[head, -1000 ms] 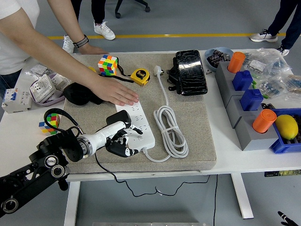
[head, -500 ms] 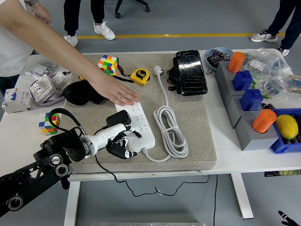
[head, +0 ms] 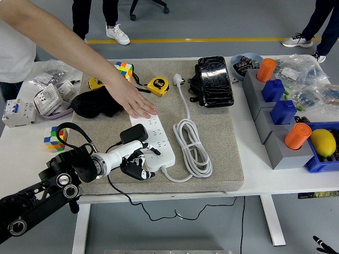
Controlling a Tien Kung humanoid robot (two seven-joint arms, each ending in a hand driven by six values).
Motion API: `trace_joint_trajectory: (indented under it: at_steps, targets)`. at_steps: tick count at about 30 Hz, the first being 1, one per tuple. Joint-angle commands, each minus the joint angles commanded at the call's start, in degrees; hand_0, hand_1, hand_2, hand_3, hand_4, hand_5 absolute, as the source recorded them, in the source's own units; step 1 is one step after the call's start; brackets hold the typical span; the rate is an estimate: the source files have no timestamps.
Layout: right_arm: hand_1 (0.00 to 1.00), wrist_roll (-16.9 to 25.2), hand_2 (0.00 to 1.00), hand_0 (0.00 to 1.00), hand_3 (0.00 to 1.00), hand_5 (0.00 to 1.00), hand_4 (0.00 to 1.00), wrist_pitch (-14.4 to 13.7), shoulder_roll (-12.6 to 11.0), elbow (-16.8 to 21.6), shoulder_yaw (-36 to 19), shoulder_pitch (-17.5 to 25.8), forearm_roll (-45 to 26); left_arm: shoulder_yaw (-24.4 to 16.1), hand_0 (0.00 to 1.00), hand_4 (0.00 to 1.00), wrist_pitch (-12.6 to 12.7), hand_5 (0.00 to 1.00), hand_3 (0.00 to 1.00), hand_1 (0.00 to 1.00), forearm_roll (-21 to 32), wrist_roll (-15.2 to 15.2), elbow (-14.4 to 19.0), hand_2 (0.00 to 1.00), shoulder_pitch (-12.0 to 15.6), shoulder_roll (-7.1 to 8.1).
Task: Put the plug near the board,insert it into the board,press the button,pull the plug out
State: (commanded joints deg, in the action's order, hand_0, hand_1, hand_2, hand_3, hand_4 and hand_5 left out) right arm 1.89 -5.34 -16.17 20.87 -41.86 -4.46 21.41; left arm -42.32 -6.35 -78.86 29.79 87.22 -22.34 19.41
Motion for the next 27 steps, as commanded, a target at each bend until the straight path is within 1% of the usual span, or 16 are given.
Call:
trace_joint_trajectory:
  at_steps: [20, 27]
  targets:
    - [0.639, 0.04, 0.618, 0.57, 0.549, 0.528, 0.96, -0.01, 0.05, 0.03, -0.26, 0.01, 0.11, 0.85, 0.062, 0.77, -0.24, 0.002, 0.739, 0.101, -0.46, 0.79, -0.54, 0.148, -0.21, 0.18]
    - [0.639, 0.04, 0.618, 0.57, 0.549, 0.529, 0.96, -0.01, 0.08, 0.02, -0.19, 0.09, 0.08, -0.43, 0.062, 0.771, 0.31, 0.002, 0.735, 0.099, -0.38, -0.09, 0.67, 0.147, 0.08, 0.23]
